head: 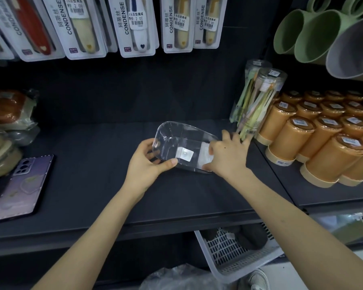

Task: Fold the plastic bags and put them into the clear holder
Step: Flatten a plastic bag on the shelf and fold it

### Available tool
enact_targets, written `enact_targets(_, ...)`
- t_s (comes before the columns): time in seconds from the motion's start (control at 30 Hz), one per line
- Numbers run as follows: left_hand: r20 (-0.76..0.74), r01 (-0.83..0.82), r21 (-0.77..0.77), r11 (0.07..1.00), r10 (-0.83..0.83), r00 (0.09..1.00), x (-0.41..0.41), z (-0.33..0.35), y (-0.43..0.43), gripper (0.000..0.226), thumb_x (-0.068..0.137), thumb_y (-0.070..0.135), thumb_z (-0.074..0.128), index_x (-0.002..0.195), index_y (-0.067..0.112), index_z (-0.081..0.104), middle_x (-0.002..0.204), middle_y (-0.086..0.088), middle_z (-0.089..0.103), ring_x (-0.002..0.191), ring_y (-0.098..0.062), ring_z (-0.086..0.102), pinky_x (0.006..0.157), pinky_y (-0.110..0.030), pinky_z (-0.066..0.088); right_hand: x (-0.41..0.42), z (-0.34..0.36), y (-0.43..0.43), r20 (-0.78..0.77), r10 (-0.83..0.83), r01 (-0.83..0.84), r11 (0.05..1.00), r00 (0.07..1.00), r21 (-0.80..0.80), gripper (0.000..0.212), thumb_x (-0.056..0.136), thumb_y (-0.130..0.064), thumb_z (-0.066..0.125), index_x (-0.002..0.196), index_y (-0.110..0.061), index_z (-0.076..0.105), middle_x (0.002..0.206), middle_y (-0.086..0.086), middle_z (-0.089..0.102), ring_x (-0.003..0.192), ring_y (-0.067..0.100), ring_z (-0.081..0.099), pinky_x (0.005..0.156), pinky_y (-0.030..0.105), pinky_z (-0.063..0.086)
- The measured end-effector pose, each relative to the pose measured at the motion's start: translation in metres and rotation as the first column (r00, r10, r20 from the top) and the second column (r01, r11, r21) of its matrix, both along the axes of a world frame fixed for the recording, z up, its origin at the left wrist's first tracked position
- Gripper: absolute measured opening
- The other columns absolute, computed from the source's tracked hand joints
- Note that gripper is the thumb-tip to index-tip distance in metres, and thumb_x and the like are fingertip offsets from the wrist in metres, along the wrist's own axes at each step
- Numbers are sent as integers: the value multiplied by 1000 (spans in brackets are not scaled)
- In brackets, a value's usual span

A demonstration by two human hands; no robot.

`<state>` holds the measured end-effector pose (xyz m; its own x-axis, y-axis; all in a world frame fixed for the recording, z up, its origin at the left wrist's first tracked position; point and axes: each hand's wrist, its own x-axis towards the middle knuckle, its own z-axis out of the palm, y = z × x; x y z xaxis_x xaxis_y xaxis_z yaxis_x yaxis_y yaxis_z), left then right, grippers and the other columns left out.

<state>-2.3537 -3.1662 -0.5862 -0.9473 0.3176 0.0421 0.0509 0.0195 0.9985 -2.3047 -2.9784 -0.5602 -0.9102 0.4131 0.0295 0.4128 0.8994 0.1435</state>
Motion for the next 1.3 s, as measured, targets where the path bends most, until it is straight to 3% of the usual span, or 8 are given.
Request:
enact_targets(0.13, 14, -11, -41, 999, 11, 1000, -3, 1, 3, 59, 70, 6, 82, 115, 26, 50, 121, 9, 57, 108, -6, 58, 95, -25, 48, 2, 2, 5, -9, -28, 27, 995, 1000, -93, 53, 70, -61, 70, 113, -31, 62, 144, 5, 35, 134, 32, 31, 113, 55, 12)
enact_targets(0.3, 18, 6, -98, 995, -4, 1000, -12, 4, 12, 54, 74, 16, 81, 114, 29, 47, 122, 7, 56, 107, -10, 57, 89, -20, 45, 47, 7, 15, -336, -78, 10, 980, 939, -200, 46, 69, -55, 75, 106, -29, 64, 146, 6, 39, 131, 32, 37, 106, 46, 19)
enact_targets(0.4, 20, 15, -98, 995, -13, 1000, -21, 7, 23, 44, 79, 15, 77, 111, 26, 48, 102, 13, 55, 88, -1, 58, 73, -9, 46, 83, -5, 12, -422, -113, -8, 961, 900, -275, 43, 72, -46, 78, 106, -24, 66, 135, 5, 50, 123, 31, 45, 98, 43, 25)
enact_targets(0.57, 47, 44, -146, 988, -37, 998, -35, 10, 36, 41, 83, 23, 75, 117, 13, 55, 89, 11, 57, 89, -10, 59, 79, -23, 45, 131, -44, 2, -486, -44, -149, 924, 873, -352, 29, 69, -28, 85, 90, -15, 70, 97, 3, 62, 88, 31, 59, 75, 38, 46)
enact_targets(0.8, -211, -60, -588, 807, -81, 974, 17, -5, -19, 66, 95, 47, 52, 148, 14, 33, 152, -8, 37, 138, -23, 35, 111, -32, 29, 198, -80, -54, -621, 67, -363, 858, 781, -363, 13, 82, -26, 64, 71, -17, 66, 67, -8, 57, 54, 1, 43, 54, 11, 34)
enact_targets(0.97, -411, -211, -814, 541, -281, 867, 69, -45, -89, 76, 88, 63, 28, 141, 11, 47, 148, -20, 40, 140, -39, 31, 116, -48, 20, 227, -148, -87, -110, 216, -243, 857, 970, -454, 27, 88, -39, 59, 95, -15, 68, 92, 2, 68, 85, 19, 65, 66, 26, 47)
enact_targets(1.1, -454, -288, -866, 409, -400, 796, 79, -59, -114, 72, 93, 57, 15, 142, 15, 46, 149, -16, 39, 141, -37, 30, 116, -50, 18, 221, -195, -96, 340, 254, -92, 899, 906, -428, 47, 91, -47, 56, 129, -20, 54, 133, 5, 50, 125, 27, 43, 97, 36, 44)
enact_targets(1.3, -448, -264, -839, 476, -327, 832, 79, -54, -112, 74, 88, 59, 18, 139, 15, 51, 149, -15, 40, 142, -35, 29, 116, -45, 16, 214, -179, -99, 190, 273, -164, 879, 943, -447, 11, 83, -29, 64, 87, -26, 73, 99, -3, 70, 103, 20, 58, 88, 29, 45)
